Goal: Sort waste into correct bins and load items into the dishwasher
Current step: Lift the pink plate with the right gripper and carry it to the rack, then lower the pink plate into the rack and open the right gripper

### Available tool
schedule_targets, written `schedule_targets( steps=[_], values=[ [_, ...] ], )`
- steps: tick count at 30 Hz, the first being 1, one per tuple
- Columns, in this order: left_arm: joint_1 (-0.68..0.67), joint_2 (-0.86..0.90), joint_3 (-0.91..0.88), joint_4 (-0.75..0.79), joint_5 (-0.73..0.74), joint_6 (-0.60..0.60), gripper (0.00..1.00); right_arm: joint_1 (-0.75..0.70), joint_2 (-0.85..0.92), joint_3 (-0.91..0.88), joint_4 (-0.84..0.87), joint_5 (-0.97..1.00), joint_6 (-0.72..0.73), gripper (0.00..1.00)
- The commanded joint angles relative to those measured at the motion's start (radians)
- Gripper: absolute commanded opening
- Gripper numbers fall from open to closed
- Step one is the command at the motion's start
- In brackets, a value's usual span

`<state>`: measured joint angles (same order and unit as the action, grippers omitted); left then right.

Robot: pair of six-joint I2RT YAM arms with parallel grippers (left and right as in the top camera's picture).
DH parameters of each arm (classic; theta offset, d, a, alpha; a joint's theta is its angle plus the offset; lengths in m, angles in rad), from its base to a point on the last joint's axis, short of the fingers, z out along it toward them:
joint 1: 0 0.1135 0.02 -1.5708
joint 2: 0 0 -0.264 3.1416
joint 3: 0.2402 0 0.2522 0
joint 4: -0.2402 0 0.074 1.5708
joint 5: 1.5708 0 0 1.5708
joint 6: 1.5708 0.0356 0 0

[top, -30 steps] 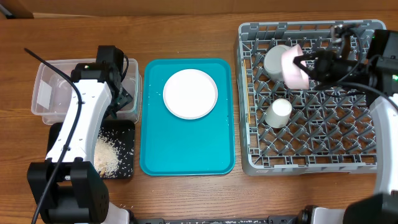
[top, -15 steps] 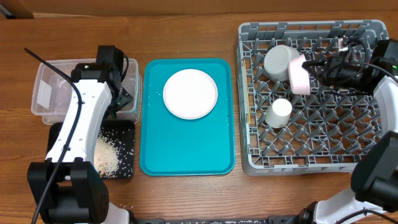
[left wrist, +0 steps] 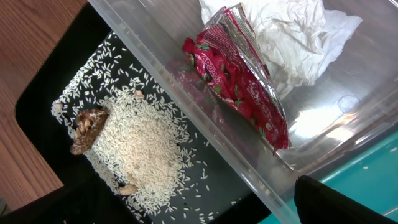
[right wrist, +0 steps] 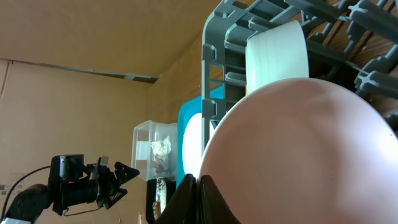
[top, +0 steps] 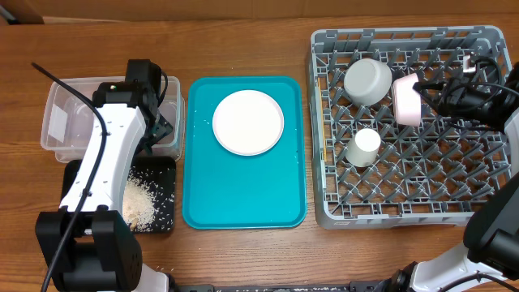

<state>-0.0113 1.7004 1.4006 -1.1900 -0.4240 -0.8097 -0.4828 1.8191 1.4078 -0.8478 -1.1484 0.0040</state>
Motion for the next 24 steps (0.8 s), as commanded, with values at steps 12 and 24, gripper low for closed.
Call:
schedule_targets(
  steps=[12,24],
  values=[
    [-0.002,0.009,0.013,-0.002,-0.02,-0.006,1.0,-0.008,0.008,0.008,-0.011,-0.181,-0.001,0.04],
    [-0.002,0.009,0.013,-0.002,-0.02,-0.006,1.0,-0.009,0.009,-0.113,0.111,-0.177,0.0,0.04]
  ],
)
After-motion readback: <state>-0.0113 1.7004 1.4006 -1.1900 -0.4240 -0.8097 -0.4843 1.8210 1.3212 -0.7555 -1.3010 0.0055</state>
